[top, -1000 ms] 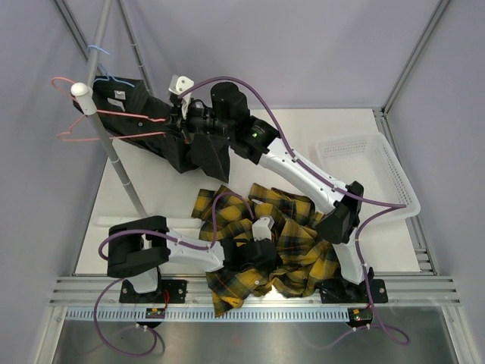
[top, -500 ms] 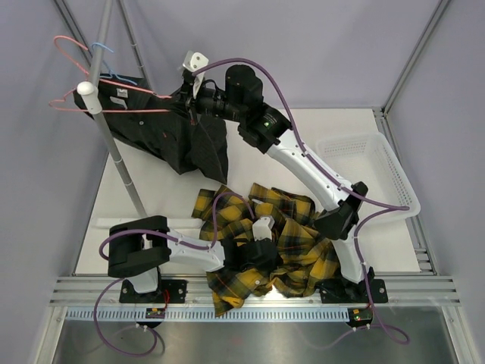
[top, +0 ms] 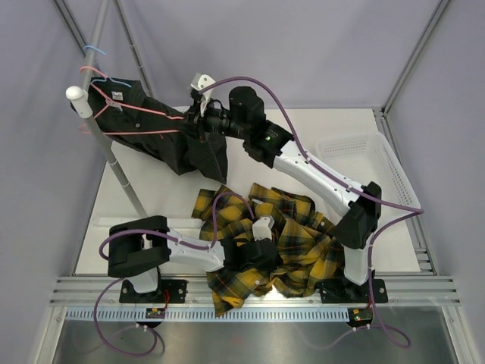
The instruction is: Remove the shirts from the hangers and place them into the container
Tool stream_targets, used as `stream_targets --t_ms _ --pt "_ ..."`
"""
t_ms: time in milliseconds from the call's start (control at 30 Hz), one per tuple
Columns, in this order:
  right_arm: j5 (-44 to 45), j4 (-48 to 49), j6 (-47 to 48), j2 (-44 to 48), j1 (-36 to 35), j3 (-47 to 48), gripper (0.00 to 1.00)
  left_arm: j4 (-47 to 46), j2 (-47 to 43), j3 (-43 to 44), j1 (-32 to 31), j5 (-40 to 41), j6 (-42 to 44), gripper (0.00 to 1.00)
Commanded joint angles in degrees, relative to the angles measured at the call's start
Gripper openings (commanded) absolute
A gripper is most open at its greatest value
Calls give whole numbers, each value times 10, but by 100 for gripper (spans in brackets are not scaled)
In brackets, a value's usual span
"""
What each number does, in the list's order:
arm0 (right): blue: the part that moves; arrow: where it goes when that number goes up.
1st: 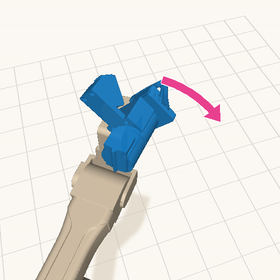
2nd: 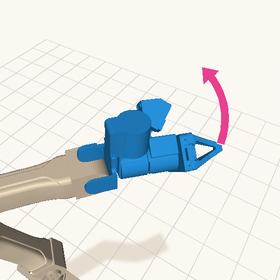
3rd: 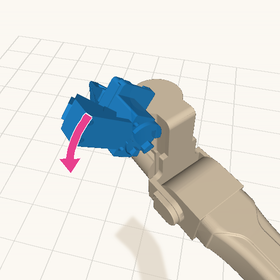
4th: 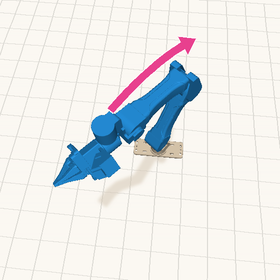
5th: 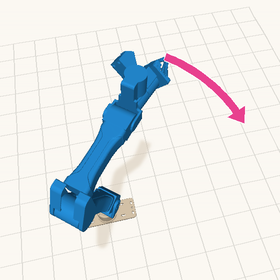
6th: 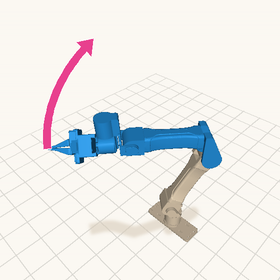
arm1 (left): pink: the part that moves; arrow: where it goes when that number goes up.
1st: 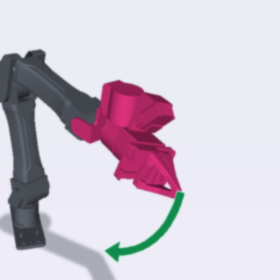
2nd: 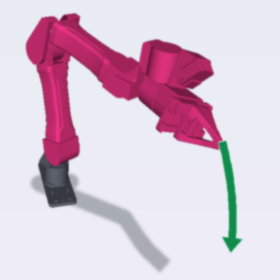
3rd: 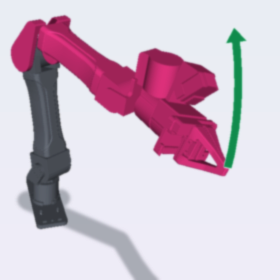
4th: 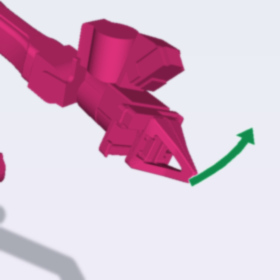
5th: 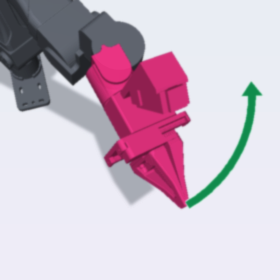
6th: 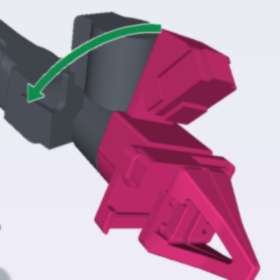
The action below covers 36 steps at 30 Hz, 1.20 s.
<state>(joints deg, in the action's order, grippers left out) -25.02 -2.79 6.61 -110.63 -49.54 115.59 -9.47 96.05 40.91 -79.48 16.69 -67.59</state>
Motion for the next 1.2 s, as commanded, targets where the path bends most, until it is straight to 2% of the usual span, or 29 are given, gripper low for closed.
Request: stream_targets --t_ms 0,33,67,133,167,300,333,433,567,633,700,800,933,1033,1167 --pt "22 52 -21 61 11 -14 33 157 37 -36 2 5 15 0" --pt "29 53 -27 68 10 -32 65 160 36 -32 2 6 17 0" --pt "34 50 -31 75 10 -40 77 162 35 -29 2 8 19 0" --pt "65 12 -48 102 8 -54 94 176 34 -15 2 21 31 0" --pt "92 -15 -55 110 6 -51 99 182 29 -9 2 30 34 0" --pt "245 -167 -84 195 -13 -38 99 202 -2 16 2 61 67 0" --pt "341 -229 -91 218 -23 -38 99 229 -11 24 2 73 70 0" --pt "443 -344 -139 314 -23 -44 99 301 -41 80 3 126 111 0" --pt "518 -407 -164 481 -23 -108 99 436 -49 224 7 243 203 0" --pt "573 -468 -185 521 -24 -121 99 470 -53 310 10 276 239 0" --pt "594 -545 -234 567 -23 -118 99 482 -54 380 28 287 298 0" --pt "575 -593 -283 638 -23 -141 100 456 -49 443 59 252 383 0" --pt "557 -612 -303 721 -23 -180 99 445 7 605 75 206 491 0" --pt "564 -633 -303 746 -23 -197 100 438 40 718 76 181 537 0" --pt "559 -639 -310 794 -23 -219 100 382 78 817 77 124 632 0"
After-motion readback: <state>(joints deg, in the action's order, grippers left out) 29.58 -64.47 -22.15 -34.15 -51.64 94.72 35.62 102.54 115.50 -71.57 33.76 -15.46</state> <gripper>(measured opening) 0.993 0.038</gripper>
